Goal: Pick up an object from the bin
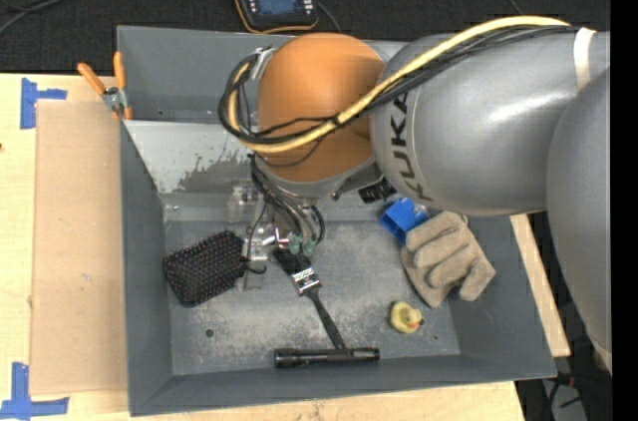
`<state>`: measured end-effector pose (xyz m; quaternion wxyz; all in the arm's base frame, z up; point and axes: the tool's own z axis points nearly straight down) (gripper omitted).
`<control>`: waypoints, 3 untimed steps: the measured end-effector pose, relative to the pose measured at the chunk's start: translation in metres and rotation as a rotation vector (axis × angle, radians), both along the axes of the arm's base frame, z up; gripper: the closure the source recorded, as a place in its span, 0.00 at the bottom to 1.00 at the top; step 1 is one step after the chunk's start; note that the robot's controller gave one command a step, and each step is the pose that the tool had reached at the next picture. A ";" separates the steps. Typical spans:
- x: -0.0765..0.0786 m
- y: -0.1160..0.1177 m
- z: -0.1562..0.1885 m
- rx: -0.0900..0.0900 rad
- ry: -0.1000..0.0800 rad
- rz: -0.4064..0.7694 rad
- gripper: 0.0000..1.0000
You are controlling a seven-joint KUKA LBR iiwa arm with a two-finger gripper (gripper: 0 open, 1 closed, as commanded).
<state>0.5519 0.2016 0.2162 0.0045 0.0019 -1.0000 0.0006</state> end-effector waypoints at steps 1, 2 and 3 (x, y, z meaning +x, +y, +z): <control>0.002 -0.002 0.005 0.001 -0.007 -0.006 0.00; 0.014 0.007 -0.108 0.002 -0.006 0.156 0.00; 0.019 -0.001 -0.067 0.005 -0.014 0.231 0.00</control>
Offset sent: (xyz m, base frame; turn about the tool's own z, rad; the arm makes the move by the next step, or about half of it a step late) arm 0.0174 0.0086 -0.1462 -0.2039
